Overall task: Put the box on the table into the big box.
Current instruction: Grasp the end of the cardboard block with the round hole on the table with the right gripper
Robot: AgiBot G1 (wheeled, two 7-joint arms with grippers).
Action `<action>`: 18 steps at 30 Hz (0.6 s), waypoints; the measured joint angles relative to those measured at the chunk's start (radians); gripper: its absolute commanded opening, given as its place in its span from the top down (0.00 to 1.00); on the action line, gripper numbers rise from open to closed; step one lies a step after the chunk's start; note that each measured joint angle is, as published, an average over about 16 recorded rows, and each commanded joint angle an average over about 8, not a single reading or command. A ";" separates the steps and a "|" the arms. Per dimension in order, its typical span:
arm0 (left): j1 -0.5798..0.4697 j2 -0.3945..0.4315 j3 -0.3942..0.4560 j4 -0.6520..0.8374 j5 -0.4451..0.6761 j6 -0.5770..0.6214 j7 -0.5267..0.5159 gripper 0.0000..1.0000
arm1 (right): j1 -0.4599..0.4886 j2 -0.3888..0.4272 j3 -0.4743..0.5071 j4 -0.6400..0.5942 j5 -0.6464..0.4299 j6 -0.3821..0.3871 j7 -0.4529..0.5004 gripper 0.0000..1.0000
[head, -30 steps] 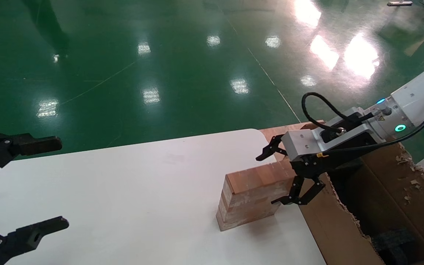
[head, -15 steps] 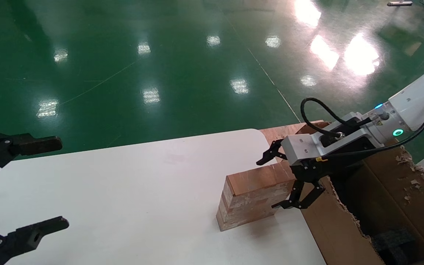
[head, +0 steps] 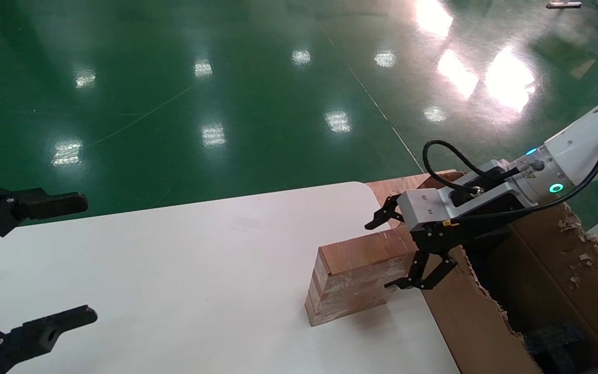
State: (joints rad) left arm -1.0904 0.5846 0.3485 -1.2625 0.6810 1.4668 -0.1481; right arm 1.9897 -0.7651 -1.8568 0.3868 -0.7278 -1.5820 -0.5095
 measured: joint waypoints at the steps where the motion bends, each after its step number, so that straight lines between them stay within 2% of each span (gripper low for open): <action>1: 0.000 0.000 0.000 0.000 0.000 0.000 0.000 0.00 | 0.000 -0.001 -0.001 -0.002 0.001 0.000 -0.002 0.00; 2: 0.000 0.000 0.000 0.000 0.000 0.000 0.000 0.00 | -0.001 -0.002 -0.003 -0.004 0.001 0.000 -0.003 0.03; 3: 0.000 0.000 0.000 0.000 0.000 0.000 0.000 0.00 | -0.001 -0.002 -0.004 -0.006 0.002 -0.001 -0.004 0.10; 9: 0.000 0.000 0.000 0.000 0.000 0.000 0.000 0.00 | -0.001 -0.003 -0.006 -0.008 0.003 -0.001 -0.006 0.85; 10: 0.000 0.000 0.000 0.000 0.000 0.000 0.000 0.00 | -0.001 -0.003 -0.006 -0.008 0.003 -0.001 -0.006 0.94; 11: 0.000 0.000 0.000 0.000 0.000 0.000 0.000 0.00 | -0.001 -0.003 -0.006 -0.008 0.003 -0.001 -0.006 0.99; 12: 0.000 0.000 0.000 0.000 0.000 0.000 0.000 0.00 | -0.001 -0.003 -0.006 -0.007 0.003 -0.001 -0.005 1.00; 18: 0.000 0.000 0.000 0.000 0.000 0.000 0.000 0.00 | -0.001 -0.002 -0.004 -0.005 0.002 -0.001 -0.005 1.00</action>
State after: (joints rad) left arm -1.0903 0.5845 0.3485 -1.2624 0.6808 1.4666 -0.1480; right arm 1.9884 -0.7672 -1.8604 0.3814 -0.7261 -1.5832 -0.5141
